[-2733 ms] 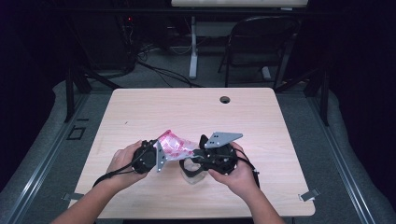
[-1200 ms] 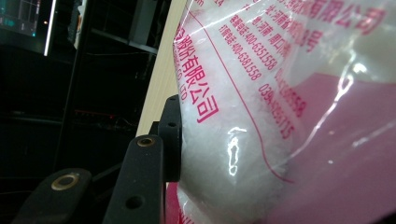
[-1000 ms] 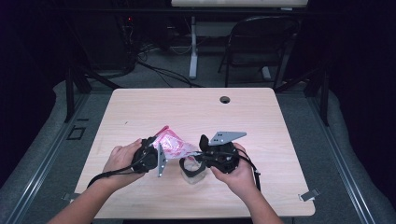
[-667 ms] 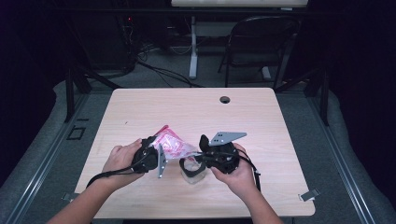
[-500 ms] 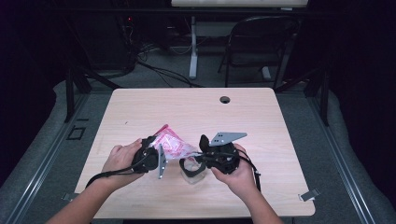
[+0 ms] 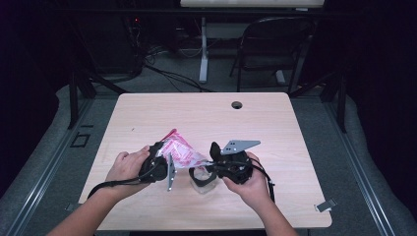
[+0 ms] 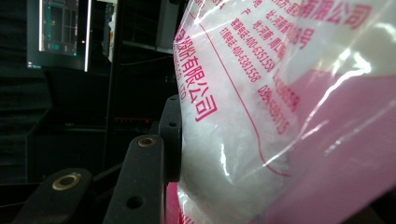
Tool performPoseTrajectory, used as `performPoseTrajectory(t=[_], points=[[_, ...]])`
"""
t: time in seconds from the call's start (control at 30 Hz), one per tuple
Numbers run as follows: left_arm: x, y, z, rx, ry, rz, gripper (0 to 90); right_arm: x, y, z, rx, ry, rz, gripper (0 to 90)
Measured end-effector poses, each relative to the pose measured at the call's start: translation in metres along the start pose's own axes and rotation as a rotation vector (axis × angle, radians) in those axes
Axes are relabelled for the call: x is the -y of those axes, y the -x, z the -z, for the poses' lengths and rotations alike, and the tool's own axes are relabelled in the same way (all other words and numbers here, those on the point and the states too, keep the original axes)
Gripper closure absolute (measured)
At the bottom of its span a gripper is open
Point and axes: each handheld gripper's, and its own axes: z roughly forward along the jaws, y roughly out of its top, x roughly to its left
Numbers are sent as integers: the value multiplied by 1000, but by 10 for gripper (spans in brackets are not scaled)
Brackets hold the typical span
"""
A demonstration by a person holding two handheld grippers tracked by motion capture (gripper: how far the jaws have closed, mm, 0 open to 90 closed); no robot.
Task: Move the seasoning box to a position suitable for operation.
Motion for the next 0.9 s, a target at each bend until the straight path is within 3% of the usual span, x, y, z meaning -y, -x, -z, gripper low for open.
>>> performPoseTrajectory(t=[0.33,0.9], points=[[-2,0,2,-43,-2,-38,655,2,3,0,-3,0,-21,900],[-7,3,6,-79,8,-94,660,7,4,1,-2,-13,-43,900]])
